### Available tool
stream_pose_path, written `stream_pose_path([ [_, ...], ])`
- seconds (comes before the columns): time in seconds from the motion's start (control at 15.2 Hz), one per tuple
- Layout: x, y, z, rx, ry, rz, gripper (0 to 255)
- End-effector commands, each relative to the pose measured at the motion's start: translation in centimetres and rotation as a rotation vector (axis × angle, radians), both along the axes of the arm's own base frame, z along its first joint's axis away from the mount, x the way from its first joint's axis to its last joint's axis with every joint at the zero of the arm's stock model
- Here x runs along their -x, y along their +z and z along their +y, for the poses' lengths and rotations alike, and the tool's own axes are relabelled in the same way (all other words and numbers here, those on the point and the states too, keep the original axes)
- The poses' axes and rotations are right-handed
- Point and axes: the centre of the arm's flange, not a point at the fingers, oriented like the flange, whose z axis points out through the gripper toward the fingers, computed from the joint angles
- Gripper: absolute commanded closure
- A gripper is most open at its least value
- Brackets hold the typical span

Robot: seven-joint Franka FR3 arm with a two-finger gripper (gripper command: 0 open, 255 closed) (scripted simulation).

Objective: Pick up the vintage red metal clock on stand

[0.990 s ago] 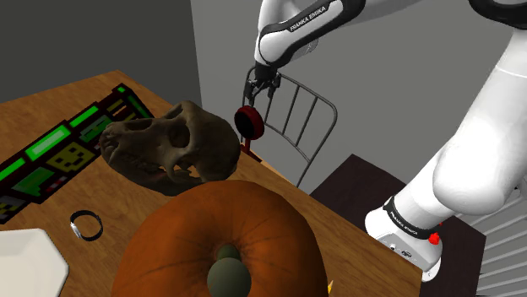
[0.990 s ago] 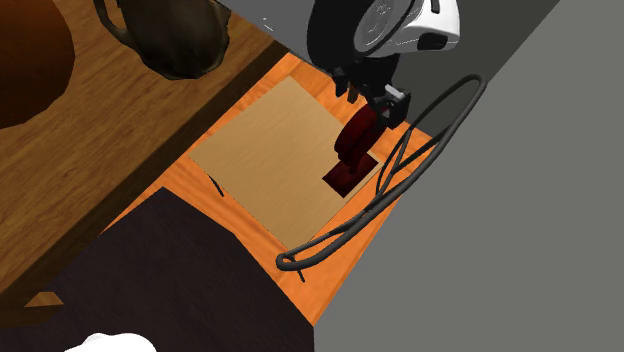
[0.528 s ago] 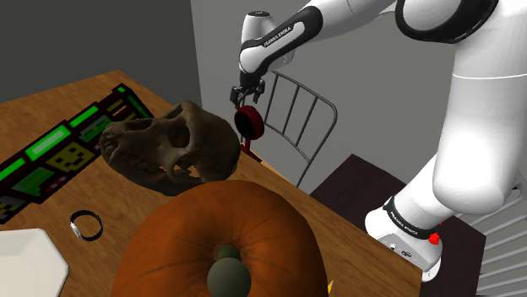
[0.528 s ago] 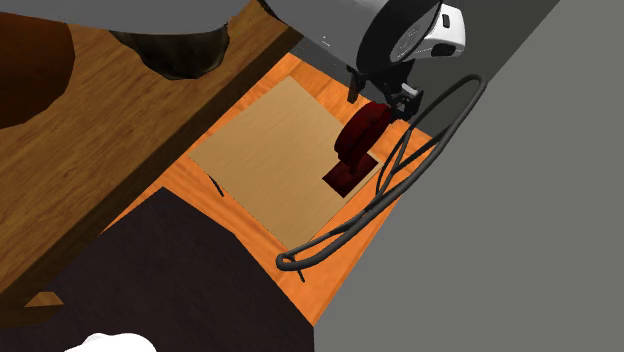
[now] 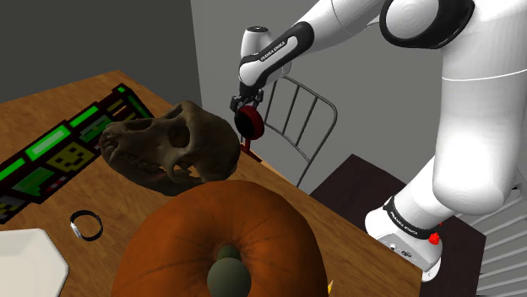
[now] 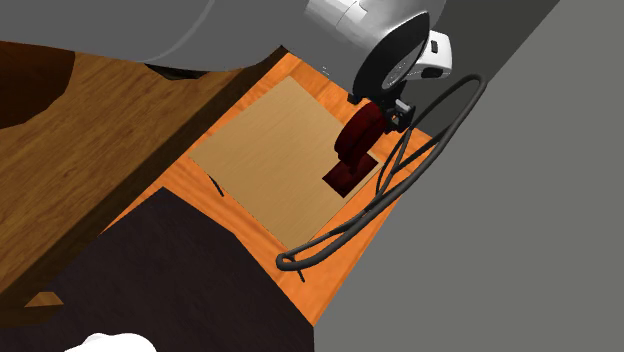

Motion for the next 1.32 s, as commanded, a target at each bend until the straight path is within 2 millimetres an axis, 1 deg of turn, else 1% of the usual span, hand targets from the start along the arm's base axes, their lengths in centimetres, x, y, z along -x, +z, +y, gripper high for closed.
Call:
stream_pose_path([
  [0.0, -0.1, -0.4, 0.0, 0.000, 0.000, -0.001, 0],
  [0.07, -0.1, -0.4, 0.1, 0.000, 0.000, -0.001, 255],
  [0.66, -0.1, -0.4, 0.0, 0.000, 0.000, -0.001, 255],
  [1.25, -0.1, 4.4, 0.0, 0.000, 0.000, -0.001, 255],
])
